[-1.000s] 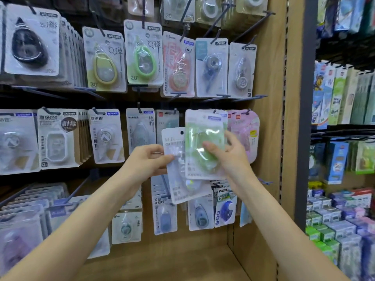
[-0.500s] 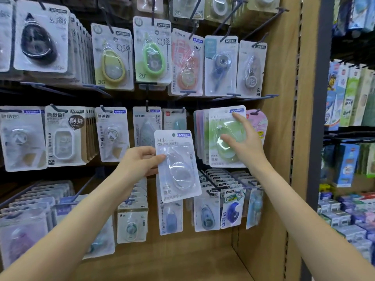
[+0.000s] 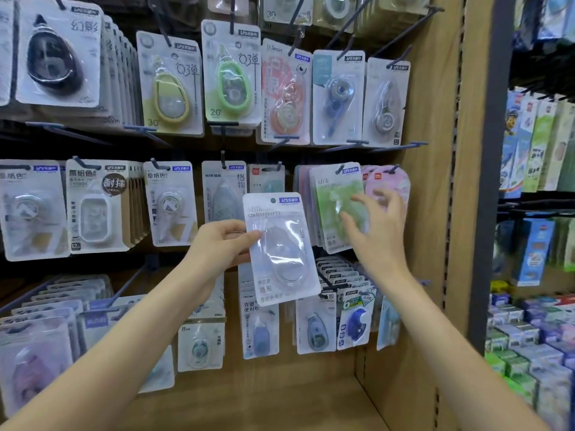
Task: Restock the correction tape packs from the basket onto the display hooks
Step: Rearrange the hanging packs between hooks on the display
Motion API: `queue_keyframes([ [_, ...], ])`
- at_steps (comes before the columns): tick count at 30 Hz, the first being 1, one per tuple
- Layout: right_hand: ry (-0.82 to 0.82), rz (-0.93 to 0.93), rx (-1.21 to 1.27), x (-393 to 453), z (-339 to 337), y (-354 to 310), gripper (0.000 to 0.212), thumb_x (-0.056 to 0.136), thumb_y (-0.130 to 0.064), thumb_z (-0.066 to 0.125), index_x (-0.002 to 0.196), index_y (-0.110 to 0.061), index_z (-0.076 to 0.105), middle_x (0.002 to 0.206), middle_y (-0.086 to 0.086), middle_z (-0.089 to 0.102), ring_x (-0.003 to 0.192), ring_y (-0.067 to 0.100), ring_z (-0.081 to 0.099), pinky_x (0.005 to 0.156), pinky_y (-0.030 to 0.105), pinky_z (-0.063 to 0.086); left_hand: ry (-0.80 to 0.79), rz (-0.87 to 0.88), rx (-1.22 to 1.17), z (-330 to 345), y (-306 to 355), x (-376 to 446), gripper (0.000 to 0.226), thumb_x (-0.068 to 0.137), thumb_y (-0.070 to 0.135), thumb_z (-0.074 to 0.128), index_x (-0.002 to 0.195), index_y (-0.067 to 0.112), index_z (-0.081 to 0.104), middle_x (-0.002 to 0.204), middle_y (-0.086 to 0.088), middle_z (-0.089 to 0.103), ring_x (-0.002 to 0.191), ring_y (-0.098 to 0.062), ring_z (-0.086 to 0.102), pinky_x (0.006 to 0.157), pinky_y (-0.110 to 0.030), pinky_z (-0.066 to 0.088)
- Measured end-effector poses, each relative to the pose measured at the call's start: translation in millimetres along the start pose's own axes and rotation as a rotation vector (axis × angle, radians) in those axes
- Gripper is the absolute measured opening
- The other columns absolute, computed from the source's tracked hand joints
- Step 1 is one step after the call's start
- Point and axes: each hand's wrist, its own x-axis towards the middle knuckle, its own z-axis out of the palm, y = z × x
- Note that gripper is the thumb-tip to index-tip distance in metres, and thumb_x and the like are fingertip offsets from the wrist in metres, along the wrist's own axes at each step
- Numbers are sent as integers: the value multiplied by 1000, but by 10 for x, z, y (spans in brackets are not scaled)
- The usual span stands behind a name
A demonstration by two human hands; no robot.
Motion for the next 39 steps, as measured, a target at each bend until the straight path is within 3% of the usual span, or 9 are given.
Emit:
queue_keyframes([
  [2,-243,69,343,-229,-35,-150,47,85,-39,61,129,-27,47,127,-7,38,114,10,46,90,5,35,-20,19,-7,101,13,15,12,89,15,60,97,7,65,91,-3,74,83,-14,71,69,-18,57],
  [5,-576,124,474,-435,44,-184,72,75,-46,70,137,-43,33,136,-22,33,125,10,44,103,34,42,-27,88,67,285,23,9,15,91,15,57,103,8,63,90,-6,74,80,-15,71,70,-19,57],
  [12,-276,82,583,-219,-133,-15,67,71,-35,73,131,-39,43,134,-14,44,126,4,43,108,41,38,-205,296,226,473,39,19,53,94,24,52,139,37,29,108,21,58,89,20,56,69,2,42],
  [16,-105,136,524,8,-196,82,64,72,-28,66,132,-31,45,135,-6,44,120,4,41,100,21,35,-218,378,427,560,-42,113,45,98,30,40,143,31,30,141,12,40,119,8,35,91,-2,30],
  [21,-184,183,345,256,-83,169,52,77,-36,58,128,-34,48,133,2,42,109,3,33,87,13,25,-286,303,637,712,-184,229,51,95,20,48,143,30,32,154,0,20,142,-17,19,114,-41,25],
  [27,-243,190,213,322,7,202,54,89,-38,59,140,-35,40,116,0,29,105,9,32,89,21,26,-267,307,610,809,-231,280,58,91,11,50,144,19,30,149,1,32,122,-7,39,93,-13,29],
  [29,-272,191,162,334,44,205,57,90,-40,56,143,-36,34,117,0,27,104,10,30,89,24,28,-250,263,556,816,-241,290,59,91,10,51,144,18,28,148,0,35,110,-5,43,90,-15,31],
  [36,-356,154,-129,300,320,189,75,94,-36,51,148,-38,0,142,16,17,110,35,48,92,42,42,-112,188,446,739,-261,245,46,92,4,49,136,11,39,138,-5,49,128,-17,43,99,-21,30],
  [39,-300,148,-149,173,357,141,74,92,-29,55,149,-33,8,144,16,14,123,37,37,97,45,38,-86,197,468,628,-259,220,43,92,4,48,134,11,41,135,-4,51,125,-16,45,96,-19,30],
])
